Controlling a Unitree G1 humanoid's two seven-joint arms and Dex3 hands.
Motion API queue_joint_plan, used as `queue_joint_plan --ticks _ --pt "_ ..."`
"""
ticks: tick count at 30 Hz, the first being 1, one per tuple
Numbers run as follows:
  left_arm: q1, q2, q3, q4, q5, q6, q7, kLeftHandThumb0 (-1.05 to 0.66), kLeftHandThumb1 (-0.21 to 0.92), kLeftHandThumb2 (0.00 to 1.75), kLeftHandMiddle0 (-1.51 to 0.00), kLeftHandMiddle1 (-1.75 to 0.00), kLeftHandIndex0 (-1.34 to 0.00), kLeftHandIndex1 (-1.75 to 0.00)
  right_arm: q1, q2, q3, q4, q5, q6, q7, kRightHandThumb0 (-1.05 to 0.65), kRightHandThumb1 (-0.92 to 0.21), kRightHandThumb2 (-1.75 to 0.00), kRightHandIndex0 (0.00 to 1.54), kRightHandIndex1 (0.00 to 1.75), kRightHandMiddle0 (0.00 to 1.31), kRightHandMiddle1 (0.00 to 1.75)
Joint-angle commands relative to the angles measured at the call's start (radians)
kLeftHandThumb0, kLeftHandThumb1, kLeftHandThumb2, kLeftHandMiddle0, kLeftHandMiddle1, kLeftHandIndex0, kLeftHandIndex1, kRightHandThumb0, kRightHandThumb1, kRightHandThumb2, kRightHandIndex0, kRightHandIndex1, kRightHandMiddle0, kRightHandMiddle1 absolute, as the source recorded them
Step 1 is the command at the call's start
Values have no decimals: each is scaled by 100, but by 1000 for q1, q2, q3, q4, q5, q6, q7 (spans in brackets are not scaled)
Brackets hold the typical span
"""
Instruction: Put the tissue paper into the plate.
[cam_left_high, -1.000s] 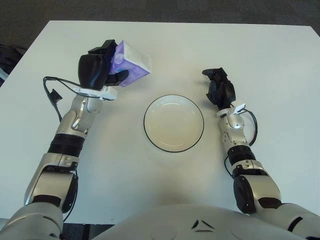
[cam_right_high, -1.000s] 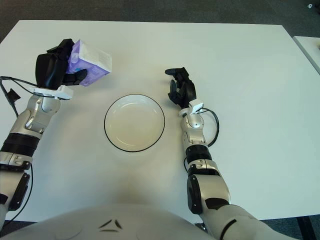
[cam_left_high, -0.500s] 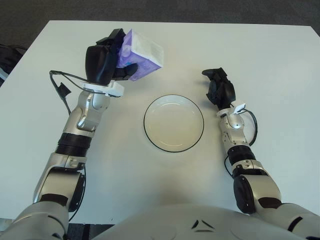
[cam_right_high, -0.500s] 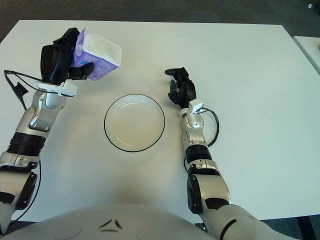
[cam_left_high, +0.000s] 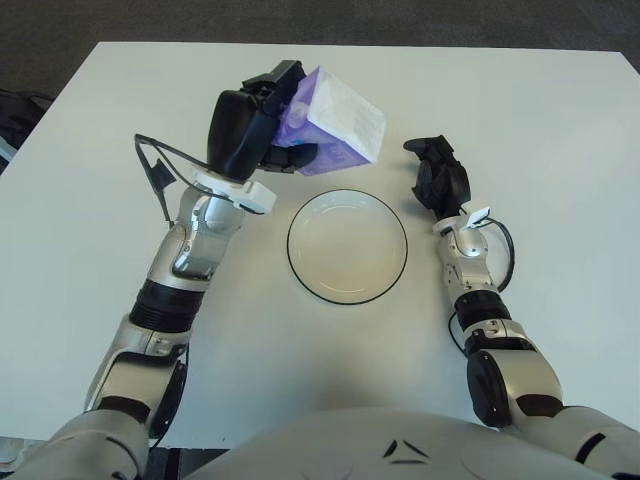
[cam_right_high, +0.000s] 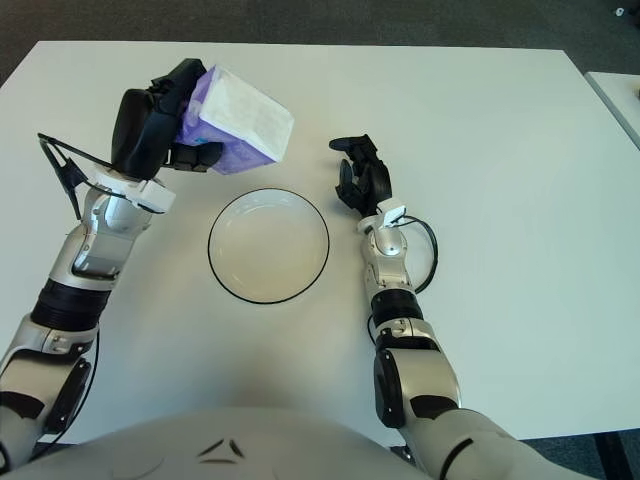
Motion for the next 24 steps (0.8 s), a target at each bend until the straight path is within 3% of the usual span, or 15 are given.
queue_joint_plan --ticks 1,16,17,19,24 --pt "32 -17 -38 -59 -48 -21 -77 -11 29 135 -128 -175 -107 -175 199 46 1 185 2 97 -18 -50 -92 -73 33 56 30 118" --pt "76 30 -97 -117 -149 -44 -324 -13 32 130 -125 -175 -102 -175 199 67 -3 183 11 82 -33 -48 -86 -74 32 63 27 123" --pt "80 33 -97 -120 -156 -47 -337 -13 32 129 -125 -175 -102 -175 198 68 -4 184 12 84 -35 -43 -88 -66 31 65 25 141" --pt "85 38 -98 -123 -161 -53 -355 -13 33 128 -124 -175 -101 -175 195 69 -6 186 13 88 -39 -39 -90 -58 30 69 23 156" --pt "92 41 -94 -123 -149 -72 -372 -13 35 126 -123 -175 -99 -175 191 67 -6 190 14 100 -45 -36 -92 -50 30 75 23 168"
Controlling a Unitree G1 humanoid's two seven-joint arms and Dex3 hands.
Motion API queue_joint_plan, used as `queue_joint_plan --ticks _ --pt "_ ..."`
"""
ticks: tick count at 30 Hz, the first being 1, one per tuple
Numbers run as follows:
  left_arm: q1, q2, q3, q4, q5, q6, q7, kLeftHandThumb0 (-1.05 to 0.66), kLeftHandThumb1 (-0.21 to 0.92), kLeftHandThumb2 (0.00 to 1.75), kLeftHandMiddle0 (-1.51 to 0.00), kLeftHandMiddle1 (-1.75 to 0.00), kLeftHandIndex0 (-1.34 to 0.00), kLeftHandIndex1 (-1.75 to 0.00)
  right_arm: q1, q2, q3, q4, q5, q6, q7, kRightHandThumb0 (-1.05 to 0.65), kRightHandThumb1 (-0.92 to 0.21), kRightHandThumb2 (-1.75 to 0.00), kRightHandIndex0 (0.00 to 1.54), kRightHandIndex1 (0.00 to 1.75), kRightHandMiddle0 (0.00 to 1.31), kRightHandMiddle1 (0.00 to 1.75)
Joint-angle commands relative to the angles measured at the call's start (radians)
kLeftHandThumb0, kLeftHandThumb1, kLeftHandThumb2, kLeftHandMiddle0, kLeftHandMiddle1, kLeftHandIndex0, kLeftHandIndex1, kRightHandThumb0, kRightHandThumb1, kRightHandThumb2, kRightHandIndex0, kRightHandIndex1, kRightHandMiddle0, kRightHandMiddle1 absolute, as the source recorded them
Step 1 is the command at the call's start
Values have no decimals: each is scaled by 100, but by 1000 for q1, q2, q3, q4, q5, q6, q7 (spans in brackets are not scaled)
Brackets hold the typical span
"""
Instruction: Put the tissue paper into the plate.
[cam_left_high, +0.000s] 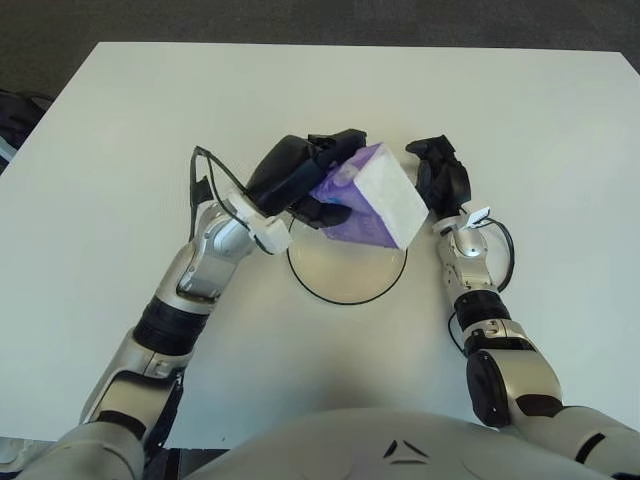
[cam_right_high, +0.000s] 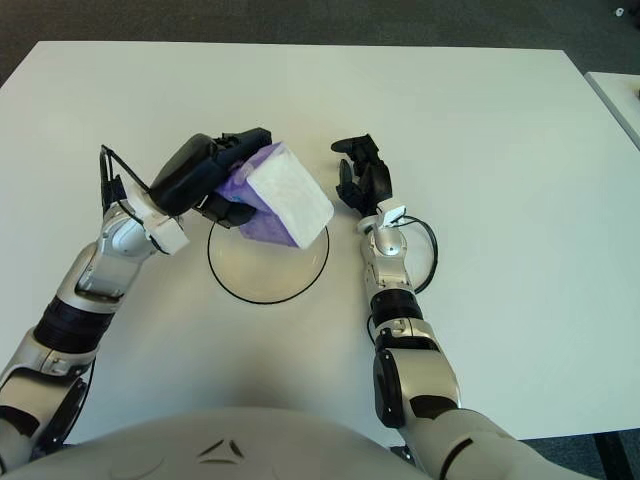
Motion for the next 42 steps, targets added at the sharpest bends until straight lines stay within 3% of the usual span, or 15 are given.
queue_joint_plan --ticks 1,25,32,42 --pt "22 17 -5 -26 -11 -37 -35 -13 35 126 -123 -175 -99 -175 192 62 -6 190 13 101 -23 -35 -92 -49 30 75 23 169" --pt "20 25 10 -4 37 -63 -44 -20 42 118 -121 -175 -98 -175 178 45 6 226 -8 85 -45 -35 -92 -52 29 80 19 175" --pt "3 25 20 25 96 -105 5 -20 43 117 -122 -175 -98 -175 162 24 9 281 -12 45 -4 -35 -92 -53 28 79 18 175" --pt "-5 -1 34 59 135 -137 64 -16 41 119 -123 -175 -98 -175 149 12 6 310 -14 56 4 -35 -92 -53 26 72 18 175"
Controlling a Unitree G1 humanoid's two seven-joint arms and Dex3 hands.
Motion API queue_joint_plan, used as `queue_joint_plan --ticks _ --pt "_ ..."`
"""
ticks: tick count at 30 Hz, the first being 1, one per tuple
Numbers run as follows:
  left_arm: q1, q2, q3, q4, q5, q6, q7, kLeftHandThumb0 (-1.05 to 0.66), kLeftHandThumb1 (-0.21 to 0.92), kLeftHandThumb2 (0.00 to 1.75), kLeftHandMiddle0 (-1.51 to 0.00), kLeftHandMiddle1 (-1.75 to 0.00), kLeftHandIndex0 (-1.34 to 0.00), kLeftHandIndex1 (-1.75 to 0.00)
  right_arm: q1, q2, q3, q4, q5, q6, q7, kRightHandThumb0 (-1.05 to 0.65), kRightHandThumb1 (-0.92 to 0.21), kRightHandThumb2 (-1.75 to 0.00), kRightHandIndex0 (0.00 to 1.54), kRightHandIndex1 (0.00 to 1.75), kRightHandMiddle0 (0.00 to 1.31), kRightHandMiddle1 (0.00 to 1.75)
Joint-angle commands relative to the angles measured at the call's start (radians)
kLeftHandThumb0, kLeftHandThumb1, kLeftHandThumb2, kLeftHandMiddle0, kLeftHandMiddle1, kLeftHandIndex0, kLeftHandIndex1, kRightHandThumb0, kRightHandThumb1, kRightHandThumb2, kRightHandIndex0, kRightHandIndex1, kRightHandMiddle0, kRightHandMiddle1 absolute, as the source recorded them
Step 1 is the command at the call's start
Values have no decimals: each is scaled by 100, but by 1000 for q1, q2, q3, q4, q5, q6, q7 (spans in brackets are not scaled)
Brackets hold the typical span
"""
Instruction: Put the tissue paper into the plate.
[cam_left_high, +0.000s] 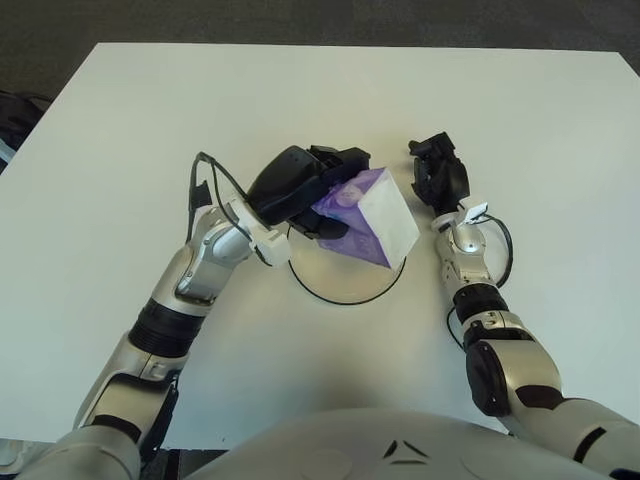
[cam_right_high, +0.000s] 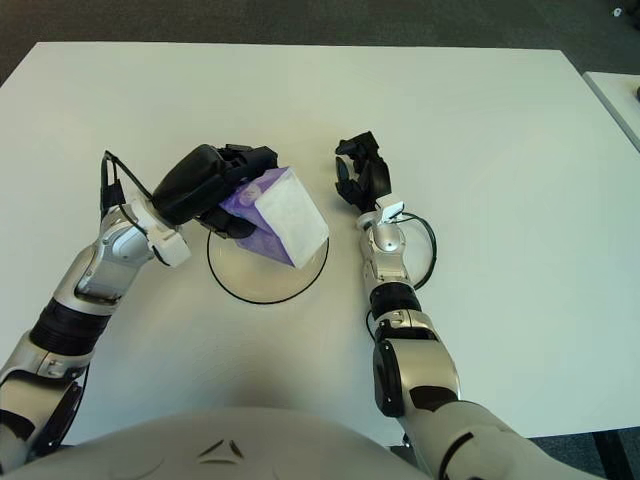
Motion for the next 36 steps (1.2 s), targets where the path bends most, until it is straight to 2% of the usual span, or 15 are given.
queue_joint_plan --ticks 1,6,9,12,14,16,17,19,20,21,22,24,27,29,36 --pt "-15 -10 21 17 32 -42 57 -16 40 119 -123 -175 -98 -175 203 24 4 218 -9 96 1 -35 -92 -53 26 70 18 175" --pt "-30 -11 31 31 63 -38 83 -16 40 120 -123 -175 -98 -175 205 28 -3 222 -3 82 -2 -35 -92 -53 24 67 18 175" --pt "-38 -11 34 35 86 -30 96 -26 43 117 -120 -175 -93 -175 205 29 -5 226 -1 66 -3 -35 -92 -53 25 67 18 175" --pt "-44 -12 34 37 121 -25 115 -40 39 122 -112 -175 -69 -175 203 28 -3 232 -5 53 -4 -35 -92 -53 25 66 18 175" --pt "-54 9 28 24 162 21 74 -42 44 115 -97 -175 -58 -175 207 33 3 217 -14 56 -23 -35 -92 -53 26 66 18 175" --pt "-63 35 20 -1 191 85 -6 -64 69 88 -49 -175 -33 -175 208 35 5 209 -17 66 -33 -35 -92 -51 26 67 20 174" --pt "-65 45 17 -13 200 111 -42 -78 77 81 -31 -149 -21 -162 208 35 4 209 -16 70 -34 -35 -92 -50 26 67 22 172" --pt "-68 56 13 -30 211 147 -89 -90 85 76 -16 -125 -11 -151 207 34 4 211 -14 76 -35 -35 -92 -48 26 66 23 170" --pt "-65 60 10 -47 222 174 -122 -95 87 74 -10 -105 -7 -136 207 35 4 208 -13 83 -34 -35 -92 -47 26 66 24 169" --pt "-63 63 7 -61 231 195 -147 -99 89 74 -6 -78 -4 -111 207 35 4 206 -12 88 -34 -35 -92 -47 26 66 25 169" --pt "-61 68 5 -76 244 217 -173 -100 90 73 -5 -68 -3 -102 207 36 4 203 -10 94 -32 -35 -92 -47 26 66 25 169" --pt "-59 73 2 -96 263 244 -203 -103 91 73 -2 -29 -1 -63 207 36 4 199 -8 102 -32 -35 -92 -46 26 66 26 168" --pt "-59 80 -1 -118 288 273 -234 -104 92 72 -1 -9 0 -34 207 34 6 196 -10 113 -36 -35 -92 -46 27 66 25 168" --pt "-60 81 -4 -127 298 286 -247 -104 92 72 0 -5 0 -23 207 33 7 194 -12 119 -38 -35 -92 -47 28 66 25 169" --pt "-62 86 -8 -148 300 314 -288 -105 92 75 0 0 0 -11 206 30 6 192 -10 133 -40 -35 -92 -47 28 66 24 169"
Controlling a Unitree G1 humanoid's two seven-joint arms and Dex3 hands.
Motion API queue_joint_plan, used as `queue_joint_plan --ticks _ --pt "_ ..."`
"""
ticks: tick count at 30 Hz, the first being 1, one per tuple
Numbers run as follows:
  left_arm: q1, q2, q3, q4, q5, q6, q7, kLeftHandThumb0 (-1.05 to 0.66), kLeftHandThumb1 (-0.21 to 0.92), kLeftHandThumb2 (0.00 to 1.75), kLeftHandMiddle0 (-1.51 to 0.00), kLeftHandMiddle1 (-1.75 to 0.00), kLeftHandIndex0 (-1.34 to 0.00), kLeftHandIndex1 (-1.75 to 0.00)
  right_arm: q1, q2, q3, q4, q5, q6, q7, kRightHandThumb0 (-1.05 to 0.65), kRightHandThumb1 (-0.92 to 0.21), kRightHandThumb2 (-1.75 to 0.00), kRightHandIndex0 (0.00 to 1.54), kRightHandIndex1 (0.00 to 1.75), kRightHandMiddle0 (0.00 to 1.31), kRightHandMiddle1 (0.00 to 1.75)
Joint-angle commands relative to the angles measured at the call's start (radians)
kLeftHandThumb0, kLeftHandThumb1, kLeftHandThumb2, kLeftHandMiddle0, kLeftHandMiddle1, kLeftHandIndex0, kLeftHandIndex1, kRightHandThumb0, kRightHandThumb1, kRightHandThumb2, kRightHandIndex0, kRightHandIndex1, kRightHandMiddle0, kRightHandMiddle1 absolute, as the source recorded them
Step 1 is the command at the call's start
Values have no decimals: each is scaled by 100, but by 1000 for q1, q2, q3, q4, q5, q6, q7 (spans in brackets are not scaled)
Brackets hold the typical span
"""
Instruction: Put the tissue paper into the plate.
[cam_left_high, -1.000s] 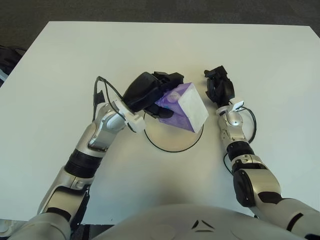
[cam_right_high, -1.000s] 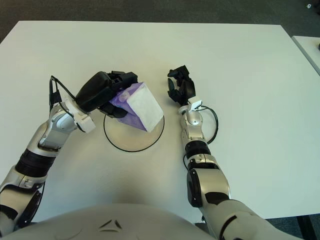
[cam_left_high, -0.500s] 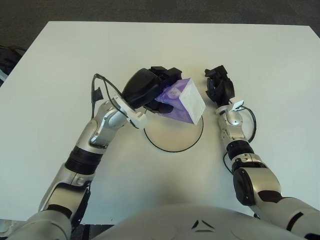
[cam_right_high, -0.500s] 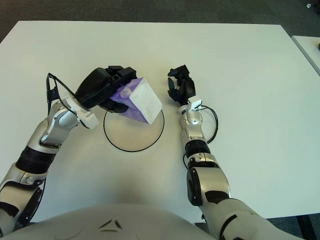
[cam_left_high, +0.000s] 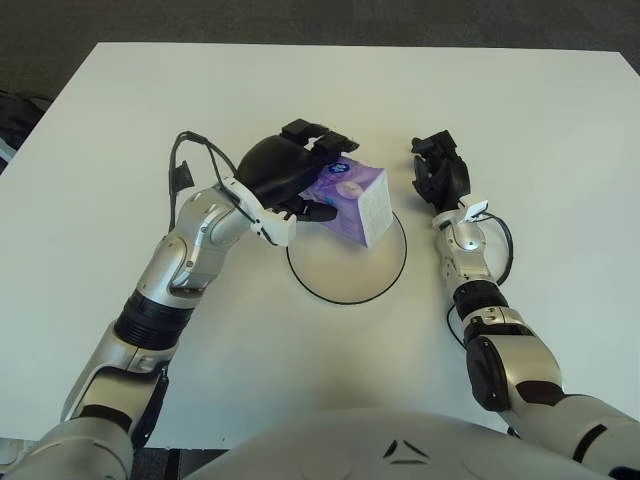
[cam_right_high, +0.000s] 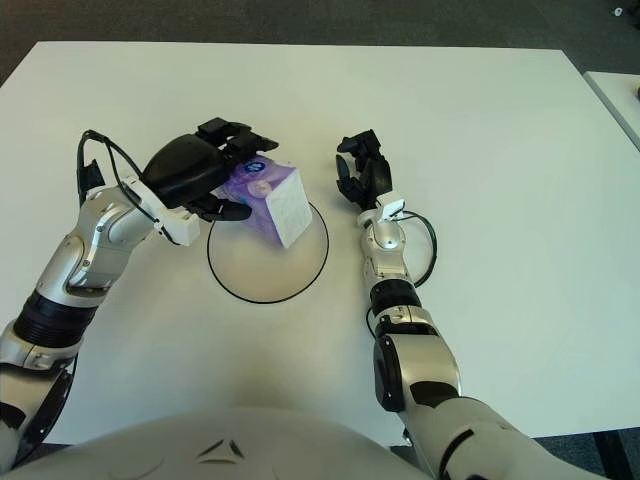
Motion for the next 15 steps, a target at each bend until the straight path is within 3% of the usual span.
queue_joint_plan --ticks 1,15 --pt "-12 24 -14 -45 18 27 -57 -105 92 75 0 0 0 -11 222 33 7 165 -8 144 -15 -35 -92 -47 29 65 24 169" --pt "-24 41 3 -64 -36 47 -135 -105 92 85 0 0 0 -11 230 36 7 146 -3 162 -15 -35 -92 -48 28 63 23 171"
